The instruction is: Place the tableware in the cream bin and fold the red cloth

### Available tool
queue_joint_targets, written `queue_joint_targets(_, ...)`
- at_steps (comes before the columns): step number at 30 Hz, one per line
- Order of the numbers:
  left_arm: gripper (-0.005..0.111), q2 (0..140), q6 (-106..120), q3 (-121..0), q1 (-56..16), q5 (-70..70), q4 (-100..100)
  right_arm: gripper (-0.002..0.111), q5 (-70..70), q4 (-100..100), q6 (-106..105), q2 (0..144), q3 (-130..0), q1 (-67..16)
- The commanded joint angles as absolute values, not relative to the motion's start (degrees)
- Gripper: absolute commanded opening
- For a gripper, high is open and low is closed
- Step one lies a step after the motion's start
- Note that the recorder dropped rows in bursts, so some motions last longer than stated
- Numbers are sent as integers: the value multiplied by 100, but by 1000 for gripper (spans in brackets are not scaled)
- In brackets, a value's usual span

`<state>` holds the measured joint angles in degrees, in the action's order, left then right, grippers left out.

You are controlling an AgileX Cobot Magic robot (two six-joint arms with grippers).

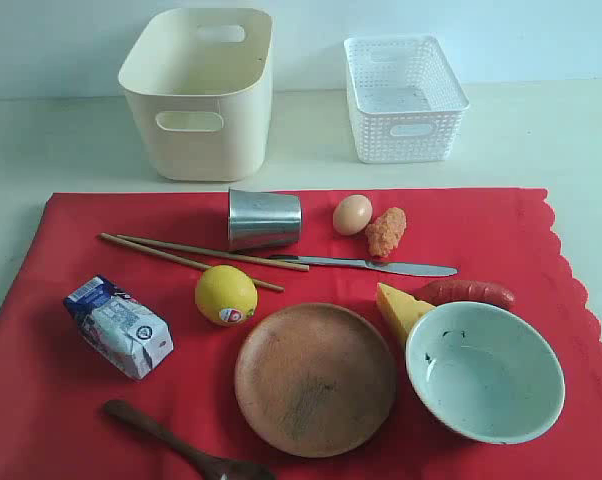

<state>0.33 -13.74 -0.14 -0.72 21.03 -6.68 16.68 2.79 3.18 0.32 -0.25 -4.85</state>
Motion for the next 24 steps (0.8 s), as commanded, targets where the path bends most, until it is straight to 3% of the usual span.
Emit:
queue_joint_targets(1,0,0,-1372,0,-52,2066,-688,0,1613,300,304,0,0,-500)
queue_joint_targets(24,0,0,-1372,0,-52,2066,-688,0,1674,300,304,319,-528,-500)
